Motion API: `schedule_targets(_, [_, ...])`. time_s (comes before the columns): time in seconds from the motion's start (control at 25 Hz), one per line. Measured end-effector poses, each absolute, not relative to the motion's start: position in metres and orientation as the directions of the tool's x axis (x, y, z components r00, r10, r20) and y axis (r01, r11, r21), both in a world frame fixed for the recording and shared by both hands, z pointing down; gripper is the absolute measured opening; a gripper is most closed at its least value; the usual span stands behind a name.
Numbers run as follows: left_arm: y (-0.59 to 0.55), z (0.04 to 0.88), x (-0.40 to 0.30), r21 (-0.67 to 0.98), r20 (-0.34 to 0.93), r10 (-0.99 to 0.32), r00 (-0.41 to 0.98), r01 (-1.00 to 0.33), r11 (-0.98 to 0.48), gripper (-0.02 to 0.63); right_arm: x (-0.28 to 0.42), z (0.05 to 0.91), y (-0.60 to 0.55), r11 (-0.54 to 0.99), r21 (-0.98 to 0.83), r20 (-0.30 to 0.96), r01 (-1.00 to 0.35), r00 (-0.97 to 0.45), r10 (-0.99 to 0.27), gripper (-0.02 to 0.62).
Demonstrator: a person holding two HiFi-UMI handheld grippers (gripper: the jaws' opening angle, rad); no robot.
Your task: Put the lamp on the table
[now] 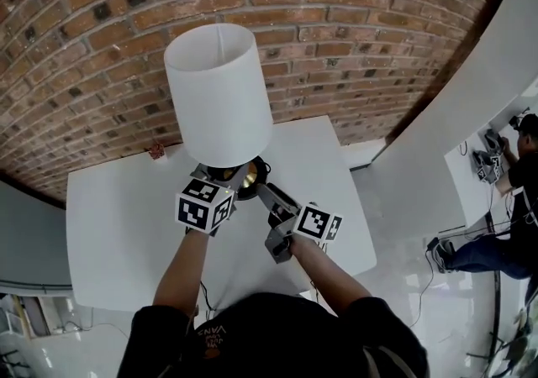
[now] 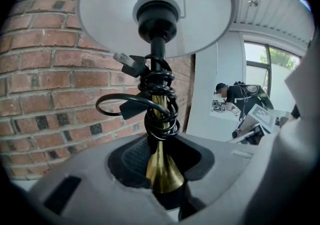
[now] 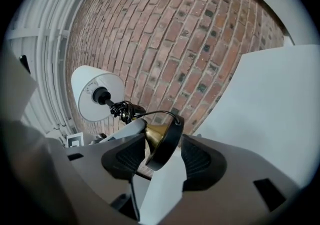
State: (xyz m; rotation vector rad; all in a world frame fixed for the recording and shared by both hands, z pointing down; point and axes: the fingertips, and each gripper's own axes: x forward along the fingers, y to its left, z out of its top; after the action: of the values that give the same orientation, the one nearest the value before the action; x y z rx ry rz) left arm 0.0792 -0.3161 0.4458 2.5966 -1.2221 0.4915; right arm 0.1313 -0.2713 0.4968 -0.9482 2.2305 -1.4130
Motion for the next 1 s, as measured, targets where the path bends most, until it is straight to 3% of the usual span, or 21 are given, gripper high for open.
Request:
schedule_targets(0.48, [-0.367, 0.495, 0.093, 0.083, 0.43, -0.717, 0.549, -0.815, -0.574, 0.107, 0.175, 0.498, -0.296, 0.291, -0.885, 0.047, -0.363, -0.693, -0.72, 0.195])
schedule_targets(1.0, [-0.43, 0.564, 0.092, 0.066, 0.359, -0.812, 0.46, -0.88, -0.47, 0.104, 0.235, 0.559, -0.311, 0.174, -0.852, 0.2, -0.494, -0.614, -0.763, 0.179])
